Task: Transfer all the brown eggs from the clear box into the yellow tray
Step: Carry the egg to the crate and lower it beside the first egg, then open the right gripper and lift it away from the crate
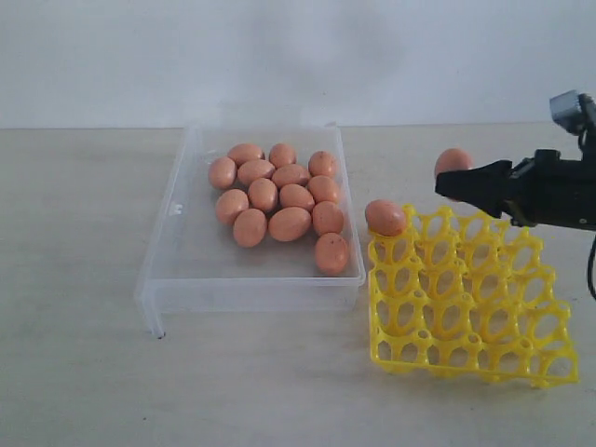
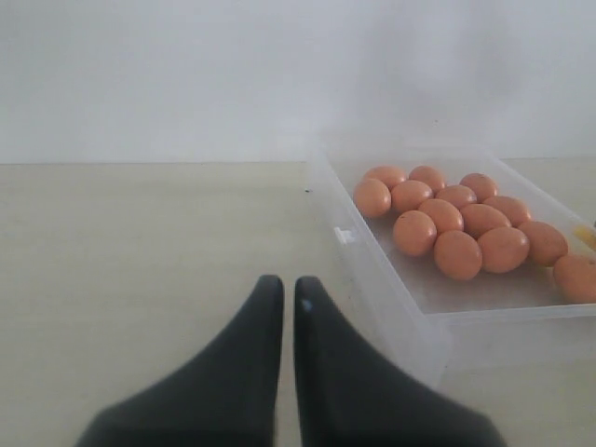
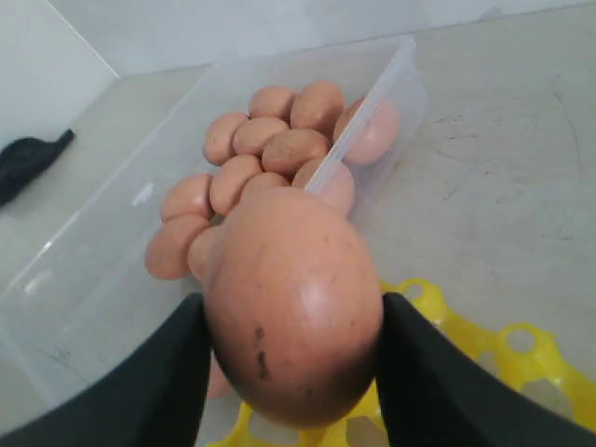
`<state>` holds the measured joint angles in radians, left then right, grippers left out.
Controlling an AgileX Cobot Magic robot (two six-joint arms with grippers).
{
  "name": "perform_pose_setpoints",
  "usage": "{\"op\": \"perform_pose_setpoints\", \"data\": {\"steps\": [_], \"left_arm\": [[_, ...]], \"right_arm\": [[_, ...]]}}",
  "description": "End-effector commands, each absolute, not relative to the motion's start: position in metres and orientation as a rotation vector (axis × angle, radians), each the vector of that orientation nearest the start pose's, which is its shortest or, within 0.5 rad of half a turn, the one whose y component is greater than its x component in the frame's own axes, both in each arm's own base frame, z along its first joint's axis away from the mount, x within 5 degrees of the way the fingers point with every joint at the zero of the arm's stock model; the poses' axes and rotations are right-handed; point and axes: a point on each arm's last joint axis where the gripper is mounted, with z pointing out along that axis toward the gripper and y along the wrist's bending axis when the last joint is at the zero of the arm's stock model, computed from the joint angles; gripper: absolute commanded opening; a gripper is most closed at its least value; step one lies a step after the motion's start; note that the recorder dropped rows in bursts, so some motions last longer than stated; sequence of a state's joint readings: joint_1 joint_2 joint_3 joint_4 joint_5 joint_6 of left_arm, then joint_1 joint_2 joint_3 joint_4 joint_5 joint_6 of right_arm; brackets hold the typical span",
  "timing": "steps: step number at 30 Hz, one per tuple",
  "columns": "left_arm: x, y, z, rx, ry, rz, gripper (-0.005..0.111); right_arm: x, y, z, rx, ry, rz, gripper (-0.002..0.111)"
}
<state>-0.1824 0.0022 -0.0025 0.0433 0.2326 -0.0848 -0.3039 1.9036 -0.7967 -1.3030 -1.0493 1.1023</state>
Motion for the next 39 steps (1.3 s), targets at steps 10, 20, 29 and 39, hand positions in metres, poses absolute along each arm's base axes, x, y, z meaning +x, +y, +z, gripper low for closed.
{"op": "perform_pose_setpoints", "data": {"steps": [10,20,29,39], "left_arm": [[0.055,-0.009,0.192,0.11,1.715,-0.156,0.004],[0.055,-0.009,0.192,0.11,1.715,-0.156,0.004],[0.055,-0.009,0.192,0.11,1.715,-0.156,0.004],[0.055,-0.009,0.192,0.11,1.715,-0.156,0.004]], "right_arm": [[0.346,0.0,0.134,-0.366,2.021,0.604,0.0],[0.346,-0.006,0.128,-0.334,2.087,0.53,0.0],[0.346,-0.004,0.121,-0.322,2.1,0.562,0.01],[0.346,-0.003,0.113,-0.319,2.103,0.594,0.035]]}}
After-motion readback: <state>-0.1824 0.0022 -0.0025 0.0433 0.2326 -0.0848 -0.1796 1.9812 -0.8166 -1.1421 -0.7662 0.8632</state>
